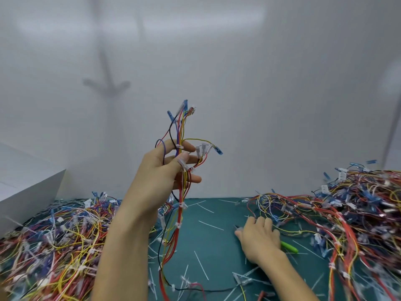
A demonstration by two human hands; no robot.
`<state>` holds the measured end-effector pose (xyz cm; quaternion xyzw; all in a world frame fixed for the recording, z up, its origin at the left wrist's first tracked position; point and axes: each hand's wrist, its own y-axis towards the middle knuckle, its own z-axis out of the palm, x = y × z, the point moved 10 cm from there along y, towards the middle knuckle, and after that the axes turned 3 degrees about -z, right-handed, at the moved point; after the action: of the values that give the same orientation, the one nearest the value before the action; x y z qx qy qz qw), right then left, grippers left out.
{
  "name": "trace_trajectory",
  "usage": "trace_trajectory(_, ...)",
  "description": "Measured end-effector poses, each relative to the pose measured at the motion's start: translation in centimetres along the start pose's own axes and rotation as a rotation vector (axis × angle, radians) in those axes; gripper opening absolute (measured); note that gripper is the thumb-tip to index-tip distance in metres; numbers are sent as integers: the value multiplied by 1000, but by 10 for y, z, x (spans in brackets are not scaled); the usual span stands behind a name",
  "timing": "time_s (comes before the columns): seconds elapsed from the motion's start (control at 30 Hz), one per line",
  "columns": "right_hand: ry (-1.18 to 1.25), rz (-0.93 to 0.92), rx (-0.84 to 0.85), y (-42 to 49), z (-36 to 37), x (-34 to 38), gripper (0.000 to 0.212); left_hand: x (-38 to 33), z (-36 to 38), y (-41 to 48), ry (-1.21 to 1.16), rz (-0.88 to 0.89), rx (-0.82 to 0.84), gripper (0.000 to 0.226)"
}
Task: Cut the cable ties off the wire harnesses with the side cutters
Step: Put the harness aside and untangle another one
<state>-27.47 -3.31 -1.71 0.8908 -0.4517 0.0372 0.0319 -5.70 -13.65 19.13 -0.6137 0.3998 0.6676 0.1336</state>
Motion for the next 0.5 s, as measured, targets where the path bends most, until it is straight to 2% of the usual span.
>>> trace_trajectory(0.3, -118, -45, -47, -6, 5, 15, 37, 2, 7, 1, -1, -10, 20, 15)
trace_trajectory(0.37, -138, -36, -29, -8, 5, 17, 43, 1, 12, 0, 2, -5, 40, 15)
trace_trajectory(0.43, -137, -22, -1, -11, -1, 19, 57, 0, 18, -1, 10, 9, 76, 15)
trace_trajectory(0.5, -66, -34, -48, -15, -26, 22, 60, -1, 25, -2, 17, 19, 115, 14)
